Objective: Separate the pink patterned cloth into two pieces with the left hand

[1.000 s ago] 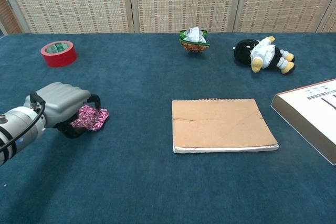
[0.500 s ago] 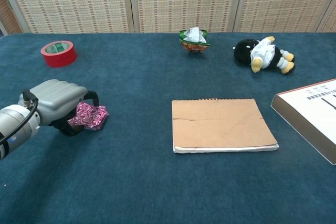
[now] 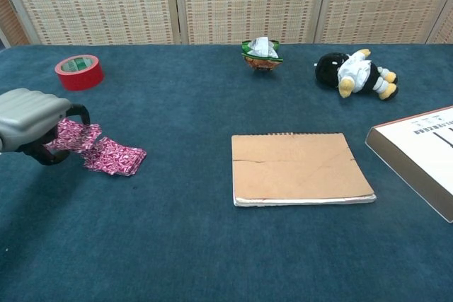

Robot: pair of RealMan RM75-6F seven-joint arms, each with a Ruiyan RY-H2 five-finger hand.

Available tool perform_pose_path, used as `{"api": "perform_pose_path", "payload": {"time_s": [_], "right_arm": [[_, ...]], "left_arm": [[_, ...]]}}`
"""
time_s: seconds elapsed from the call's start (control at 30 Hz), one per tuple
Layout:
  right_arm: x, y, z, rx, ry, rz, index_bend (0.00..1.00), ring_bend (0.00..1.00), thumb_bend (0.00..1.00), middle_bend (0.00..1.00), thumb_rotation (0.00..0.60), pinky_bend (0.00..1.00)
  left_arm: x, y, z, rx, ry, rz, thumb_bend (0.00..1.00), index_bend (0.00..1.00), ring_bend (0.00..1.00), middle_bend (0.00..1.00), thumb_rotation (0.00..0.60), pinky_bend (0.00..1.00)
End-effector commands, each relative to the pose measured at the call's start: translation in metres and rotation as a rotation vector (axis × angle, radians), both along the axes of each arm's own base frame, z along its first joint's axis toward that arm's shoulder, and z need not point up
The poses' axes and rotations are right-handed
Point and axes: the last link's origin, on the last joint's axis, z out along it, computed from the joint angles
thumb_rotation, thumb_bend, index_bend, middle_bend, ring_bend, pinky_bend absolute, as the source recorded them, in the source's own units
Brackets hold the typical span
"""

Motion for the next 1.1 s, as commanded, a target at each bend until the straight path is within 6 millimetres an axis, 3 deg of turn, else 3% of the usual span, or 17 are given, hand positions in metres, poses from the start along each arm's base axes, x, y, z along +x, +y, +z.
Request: {"api": "perform_pose_path", "payload": {"time_s": [0.03,0.37,0.47,0.57,1.1], "right_arm": [[0.000,0.000,-0.001,0.002,0.002,-0.001,0.43,0.24,0.12,0.31,0.600,0.38],[0.000,-0.001,-0.002,0.006,0.006,-0.004,0.43,0.24,0.12,0.31,0.600,0.38],[0.000,-0.001,-0.002,0.004,0.007,-0.004,0.43,0.24,0.12,0.31,0.600,0.38],[0.001,0.000,-0.003,0.009,0.011,-0.004,0.44,0.24,0.12,0.31,0.600,0.38],[0.000,0.000,-0.003,0.007,0.009,-0.002,0.43,0.24,0.12,0.31,0.600,0.38]], "left_arm": [[-0.015,0.005,0.012,0.028,0.023,0.025,0.37,0.38,1.00,1.00,0.600,1.00],[-0.046,0.016,0.034,0.064,0.063,0.080,0.37,0.38,1.00,1.00,0.600,1.00],[-0.070,0.018,0.039,0.050,0.088,0.130,0.37,0.38,1.00,1.00,0.600,1.00],[-0.082,0.020,0.036,0.033,0.092,0.142,0.37,0.37,1.00,1.00,0.600,1.00],[-0.093,0.022,0.026,0.019,0.093,0.161,0.37,0.17,1.00,1.00,0.600,1.00]]}}
